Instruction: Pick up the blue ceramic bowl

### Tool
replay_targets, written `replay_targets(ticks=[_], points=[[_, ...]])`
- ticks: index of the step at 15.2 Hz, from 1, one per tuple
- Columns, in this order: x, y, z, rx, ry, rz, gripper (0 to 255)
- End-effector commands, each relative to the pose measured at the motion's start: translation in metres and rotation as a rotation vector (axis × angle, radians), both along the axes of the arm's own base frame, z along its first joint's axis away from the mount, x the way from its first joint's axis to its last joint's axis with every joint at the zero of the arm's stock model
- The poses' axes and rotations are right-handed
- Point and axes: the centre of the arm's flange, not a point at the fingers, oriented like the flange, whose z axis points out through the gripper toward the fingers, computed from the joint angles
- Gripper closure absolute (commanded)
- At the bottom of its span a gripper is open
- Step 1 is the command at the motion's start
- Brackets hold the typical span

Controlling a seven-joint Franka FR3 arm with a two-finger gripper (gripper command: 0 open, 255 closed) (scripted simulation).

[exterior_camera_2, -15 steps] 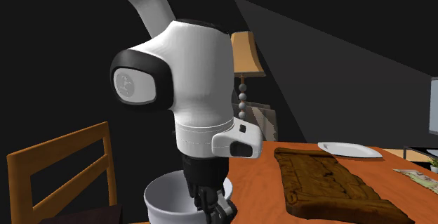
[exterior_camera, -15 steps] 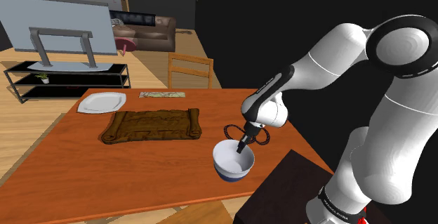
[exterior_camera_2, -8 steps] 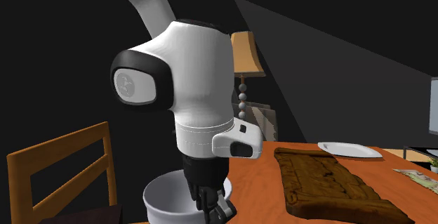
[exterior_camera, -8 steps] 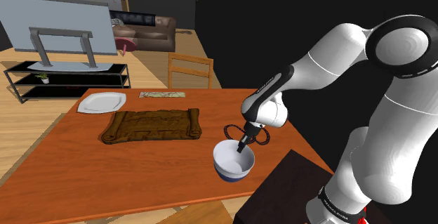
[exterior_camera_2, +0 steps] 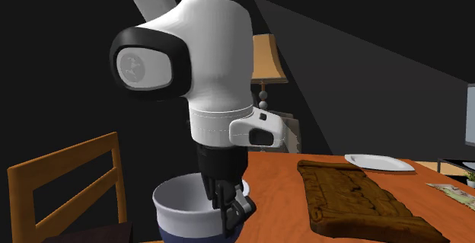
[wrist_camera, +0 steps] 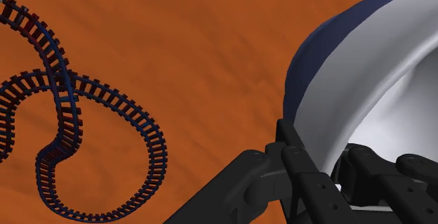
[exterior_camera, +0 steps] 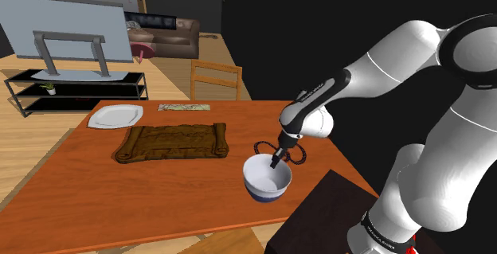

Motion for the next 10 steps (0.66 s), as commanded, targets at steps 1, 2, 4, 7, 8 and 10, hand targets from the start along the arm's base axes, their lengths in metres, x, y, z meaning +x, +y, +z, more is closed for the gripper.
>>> replay_targets(ticks=[1,2,4,7,8,10], points=[[0.001,-0.001,0.011,-0.001,0.000,0.000,255],[0.001,-0.001,0.016,-0.001,0.000,0.000,255],[0.001,-0.001,0.027,-0.001,0.000,0.000,255],[0.001,-0.001,0.042,-0.001,0.000,0.000,255],[0.001,-0.001,0.048,-0.001,0.000,0.000,255],[0.001,-0.001,0.049,-0.001,0.000,0.000,255]])
